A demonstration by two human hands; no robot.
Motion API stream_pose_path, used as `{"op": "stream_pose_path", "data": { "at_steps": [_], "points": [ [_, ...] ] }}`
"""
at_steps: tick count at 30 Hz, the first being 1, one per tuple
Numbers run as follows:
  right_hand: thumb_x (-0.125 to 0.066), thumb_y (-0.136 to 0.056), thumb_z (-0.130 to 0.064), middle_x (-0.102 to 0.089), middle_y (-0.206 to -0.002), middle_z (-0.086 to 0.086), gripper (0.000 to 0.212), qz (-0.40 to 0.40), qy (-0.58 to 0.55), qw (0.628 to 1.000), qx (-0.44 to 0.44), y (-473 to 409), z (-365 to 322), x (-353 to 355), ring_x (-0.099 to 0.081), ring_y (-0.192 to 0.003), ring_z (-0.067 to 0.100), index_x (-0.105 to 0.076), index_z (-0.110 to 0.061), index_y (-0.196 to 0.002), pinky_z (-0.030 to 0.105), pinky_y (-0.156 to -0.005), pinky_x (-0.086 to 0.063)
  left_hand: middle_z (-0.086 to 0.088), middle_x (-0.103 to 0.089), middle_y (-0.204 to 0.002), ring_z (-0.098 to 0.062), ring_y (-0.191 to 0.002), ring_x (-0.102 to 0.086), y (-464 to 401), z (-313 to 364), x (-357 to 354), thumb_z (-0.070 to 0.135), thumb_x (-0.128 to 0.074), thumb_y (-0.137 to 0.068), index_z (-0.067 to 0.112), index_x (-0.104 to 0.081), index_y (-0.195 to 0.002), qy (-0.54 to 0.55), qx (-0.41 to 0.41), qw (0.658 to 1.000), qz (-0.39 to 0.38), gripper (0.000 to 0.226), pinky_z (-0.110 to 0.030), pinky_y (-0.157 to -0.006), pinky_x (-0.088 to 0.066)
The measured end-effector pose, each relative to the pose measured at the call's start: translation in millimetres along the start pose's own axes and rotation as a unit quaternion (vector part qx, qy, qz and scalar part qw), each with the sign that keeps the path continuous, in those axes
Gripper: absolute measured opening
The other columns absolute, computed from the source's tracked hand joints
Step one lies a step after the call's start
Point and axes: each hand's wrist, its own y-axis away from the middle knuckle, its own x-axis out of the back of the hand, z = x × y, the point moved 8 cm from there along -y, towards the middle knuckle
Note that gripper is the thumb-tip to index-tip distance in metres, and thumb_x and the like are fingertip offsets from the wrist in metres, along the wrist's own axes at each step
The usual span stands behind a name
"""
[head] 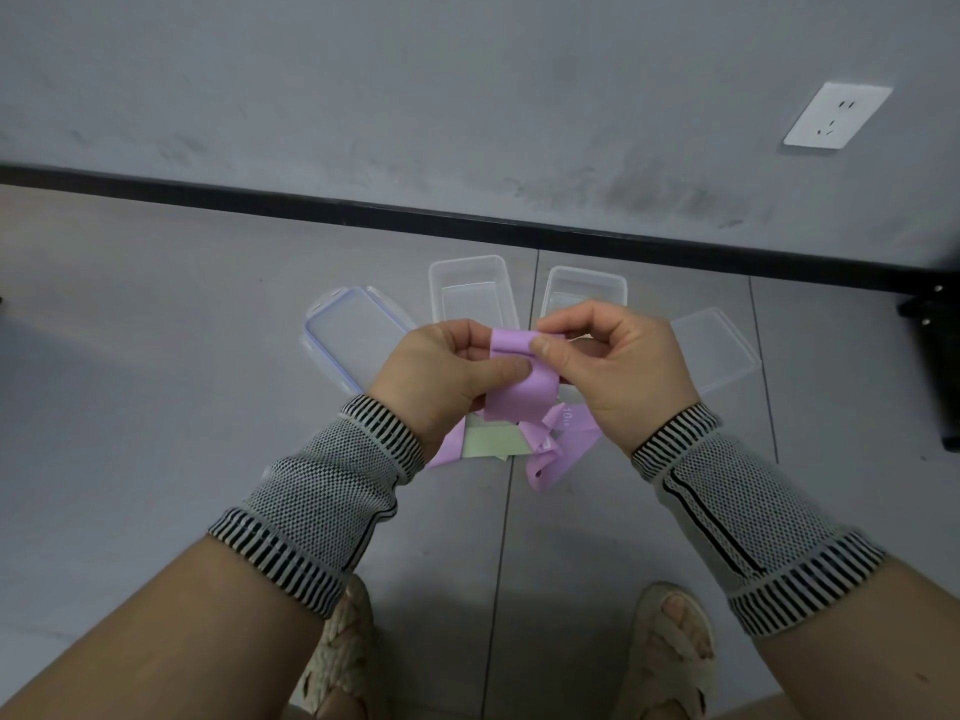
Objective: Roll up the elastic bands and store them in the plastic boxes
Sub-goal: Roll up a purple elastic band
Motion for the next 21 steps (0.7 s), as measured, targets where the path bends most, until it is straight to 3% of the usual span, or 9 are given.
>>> {"op": "stream_pose_path", "data": {
  "at_steps": [4, 10, 13, 16, 19, 21],
  "points": [
    [-0.073, -0.079, -0.003, -0.070, -0.079, 0.014, 0.023, -0.003, 0.015, 0.999, 0.028, 1, -5, -3, -0.065, -0.073, 0.032, -0.066, -0.025, -0.075, 0.042, -0.071, -0.059, -0.014, -0.069, -0.082, -0.024, -0.077, -0.065, -1, -1, -1, 0.005, -0.070, -0.076, 0.000, -0.065, -0.088, 0.044, 0.017, 0.999, -0.021, 0.014, -0.041, -0.080, -0.055],
    [-0.074, -0.077, -0.001, -0.066, -0.077, 0.000, 0.022, -0.030, 0.010, 0.999, 0.039, 1, -7, -8, -0.061, -0.070, 0.011, -0.066, -0.022, -0.075, 0.026, -0.069, -0.055, -0.017, -0.069, -0.090, -0.025, -0.081, -0.065, -3, -3, 2, 0.013, -0.064, -0.085, -0.001, -0.069, -0.095, 0.072, 0.026, 0.997, -0.020, 0.018, -0.038, -0.080, -0.055],
    [-0.073, -0.077, -0.002, -0.070, -0.084, 0.003, 0.018, -0.041, -0.035, 0.999, 0.006, 0, -1, -7, -0.068, -0.079, 0.020, -0.068, -0.019, -0.083, 0.032, -0.076, -0.058, -0.016, -0.071, -0.090, -0.027, -0.083, -0.066, -4, 1, 6, 0.011, -0.065, -0.083, 0.002, -0.070, -0.094, 0.058, 0.003, 0.998, -0.009, 0.015, -0.035, -0.073, -0.057],
    [-0.072, -0.079, -0.007, -0.072, -0.088, 0.011, 0.013, -0.051, -0.085, 0.994, -0.051, 0, 8, -7, -0.070, -0.083, 0.023, -0.070, -0.013, -0.090, 0.038, -0.079, -0.058, -0.013, -0.072, -0.090, -0.029, -0.088, -0.067, -2, 8, 9, 0.010, -0.067, -0.083, 0.010, -0.071, -0.089, 0.028, -0.028, 0.999, 0.007, 0.007, -0.042, -0.082, -0.056],
    [-0.072, -0.079, -0.006, -0.072, -0.084, 0.015, 0.006, -0.045, -0.106, 0.990, -0.086, -1, 14, -7, -0.071, -0.080, 0.027, -0.071, -0.008, -0.084, 0.043, -0.078, -0.059, -0.014, -0.071, -0.097, -0.028, -0.091, -0.066, -1, 5, 6, 0.015, -0.064, -0.087, 0.016, -0.070, -0.092, 0.013, -0.014, 1.000, -0.001, 0.008, -0.045, -0.088, -0.053],
    [-0.071, -0.080, -0.004, -0.072, -0.082, 0.014, 0.007, -0.031, -0.128, 0.986, -0.101, -2, 18, -6, -0.070, -0.080, 0.029, -0.072, -0.011, -0.078, 0.048, -0.080, -0.057, -0.012, -0.069, -0.090, -0.025, -0.081, -0.061, -2, -1, 4, 0.023, -0.059, -0.091, 0.014, -0.070, -0.092, 0.014, 0.016, 0.999, -0.029, 0.014, -0.040, -0.076, -0.052]
  ]
}}
